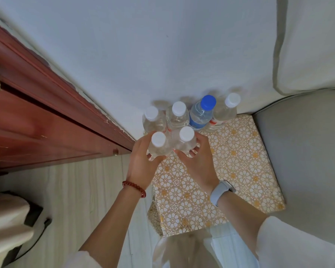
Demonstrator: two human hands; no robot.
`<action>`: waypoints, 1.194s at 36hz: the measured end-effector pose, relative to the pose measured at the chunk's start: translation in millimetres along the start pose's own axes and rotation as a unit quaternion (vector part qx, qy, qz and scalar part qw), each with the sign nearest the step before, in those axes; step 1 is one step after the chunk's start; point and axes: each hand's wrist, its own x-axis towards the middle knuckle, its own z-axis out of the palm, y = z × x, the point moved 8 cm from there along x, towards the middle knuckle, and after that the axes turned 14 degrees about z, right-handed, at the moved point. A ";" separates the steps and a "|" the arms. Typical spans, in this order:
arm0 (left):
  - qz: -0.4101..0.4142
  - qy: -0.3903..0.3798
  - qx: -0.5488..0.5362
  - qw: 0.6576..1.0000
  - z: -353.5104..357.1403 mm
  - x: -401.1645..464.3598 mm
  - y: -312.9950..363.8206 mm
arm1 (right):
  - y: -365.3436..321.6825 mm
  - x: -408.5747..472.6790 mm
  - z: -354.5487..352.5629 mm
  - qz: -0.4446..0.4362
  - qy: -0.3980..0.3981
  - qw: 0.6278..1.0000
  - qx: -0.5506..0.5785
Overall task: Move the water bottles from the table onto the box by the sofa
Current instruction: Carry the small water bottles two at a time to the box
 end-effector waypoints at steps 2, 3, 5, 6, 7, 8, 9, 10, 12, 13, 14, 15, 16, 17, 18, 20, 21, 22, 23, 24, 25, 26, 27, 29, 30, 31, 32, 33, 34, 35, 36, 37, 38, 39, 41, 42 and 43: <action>0.000 0.001 -0.003 1.000 0.3 -0.2 -0.2 | -0.5 0.3 0.2 -0.007 -0.004 1.000 -0.009; 0.000 0.001 -0.001 1.000 0.6 -0.2 -0.5 | -1.1 0.4 -0.2 -0.010 -0.004 1.000 -0.018; 0.000 -0.003 0.003 1.000 2.3 -0.7 -1.3 | -1.9 1.2 -0.9 -0.013 -0.002 0.999 -0.041; 0.003 -0.004 0.006 1.000 3.1 -1.3 -1.5 | -2.5 1.5 -1.0 -0.012 -0.002 0.999 -0.049; 0.005 -0.004 0.010 1.000 3.8 -1.9 -1.4 | -3.0 1.2 -1.2 -0.010 -0.003 0.998 -0.055; 0.006 -0.002 0.015 1.000 4.4 -2.6 -1.8 | -3.6 0.8 -1.3 -0.009 -0.005 0.998 -0.059; 0.006 -0.002 0.020 1.000 5.0 -3.1 -2.6 | -4.2 0.0 -0.7 -0.009 -0.011 0.998 -0.062; 0.004 0.001 0.021 1.000 4.8 -5.2 -2.3 | -4.3 -1.9 0.0 -0.009 -0.023 0.997 -0.067; 0.000 -0.005 0.026 1.000 6.1 -5.6 -3.8 | -2.3 -3.9 1.5 -0.003 -0.045 0.997 -0.068; -0.003 -0.011 0.030 0.999 7.0 -5.4 -4.6 | -1.5 -4.9 1.7 0.001 -0.054 0.996 -0.068; -0.007 -0.016 0.034 0.999 7.5 -5.5 -4.5 | -1.6 -6.6 1.6 0.004 -0.064 0.996 -0.068; -0.011 -0.020 0.039 0.999 7.2 -5.8 -3.7 | -2.5 -9.0 1.4 0.007 -0.072 0.995 -0.069; -0.014 -0.022 0.047 0.999 6.7 -6.2 -2.8 | -3.8 -11.6 0.7 0.011 -0.080 0.994 -0.069; -0.018 -0.024 0.058 0.998 6.3 -6.8 -1.7 | -5.6 -14.6 -0.7 0.014 -0.086 0.994 -0.072; -0.018 -0.026 0.072 0.997 5.9 -7.5 -0.3 | -7.2 -16.8 -2.5 0.015 -0.088 0.993 -0.078; -0.019 -0.029 0.091 0.995 5.6 -9.5 0.9 | -7.9 -19.3 -8.0 0.023 -0.080 0.992 -0.100; -0.028 -0.026 0.094 0.995 5.0 -12.2 0.0 | -6.7 -20.6 -11.3 0.032 -0.072 0.990 -0.117; -0.041 -0.021 0.095 0.994 3.6 -16.8 -0.1 | -4.4 -22.3 -13.9 0.043 -0.067 0.987 -0.139; -0.051 -0.013 0.096 0.994 1.4 -22.6 -0.2 | -1.2 -24.8 -15.7 0.059 -0.067 0.982 -0.165; -0.057 -0.003 0.099 0.993 -1.2 -30.0 0.5 | 2.7 -28.8 -16.4 0.077 -0.073 0.975 -0.194; -0.067 0.005 0.104 0.992 -4.5 -39.8 1.9 | 5.9 -34.3 -15.2 0.092 -0.086 0.967 -0.223; -0.083 0.013 0.108 0.991 -8.5 -51.7 2.9 | 7.8 -41.4 -12.6 0.100 -0.104 0.958 -0.249; -0.102 0.023 0.110 0.988 -13.3 -65.5 4.2 | 8.3 -49.8 -8.8 0.104 -0.123 0.949 -0.271; -0.133 0.054 0.106 0.984 -28.3 -99.2 7.5 | 3.5 -73.4 5.6 0.098 -0.163 0.934 -0.304; -0.139 0.066 0.107 0.982 -34.5 -114.3 10.6 | 0.7 -84.3 12.7 0.093 -0.176 0.929 -0.313; -0.145 0.072 0.109 0.981 -39.8 -128.3 12.4 | -2.4 -94.8 19.6 0.085 -0.188 0.925 -0.319; -0.152 0.088 0.114 0.978 -49.9 -146.7 14.8 | -6.9 -109.6 30.6 0.070 -0.205 0.918 -0.332; -0.161 0.107 0.119 0.974 -62.5 -167.1 16.6 | -12.4 -126.3 44.0 0.050 -0.226 0.908 -0.349; -0.169 0.125 0.124 0.970 -75.5 -188.4 17.8 | -17.3 -143.8 58.0 0.028 -0.247 0.898 -0.364; -0.180 0.144 0.128 0.965 -89.3 -211.4 18.2 | -21.9 -162.1 73.4 0.004 -0.268 0.887 -0.376; -0.190 0.163 0.136 0.959 -104.2 -236.3 18.6 | -25.7 -181.7 89.3 -0.022 -0.287 0.875 -0.390; -0.202 0.183 0.143 0.951 -119.5 -263.0 18.5 | -27.2 -201.6 105.4 -0.044 -0.302 0.863 -0.403; -0.215 0.205 0.150 0.943 -136.0 -291.3 18.8 | -28.4 -223.6 121.9 -0.063 -0.316 0.851 -0.414; -0.228 0.230 0.156 0.933 -153.3 -321.4 19.6 | -27.7 -247.0 138.7 -0.080 -0.329 0.841 -0.422; -0.251 0.285 0.172 0.909 -186.5 -385.3 23.2 | -24.6 -299.1 170.2 -0.109 -0.353 0.823 -0.431; -0.262 0.312 0.179 0.895 -201.8 -420.1 26.4 | -21.9 -328.8 185.5 -0.125 -0.366 0.814 -0.432; -0.272 0.339 0.187 0.881 -215.4 -457.5 30.5 | -18.3 -361.1 201.0 -0.141 -0.382 0.805 -0.432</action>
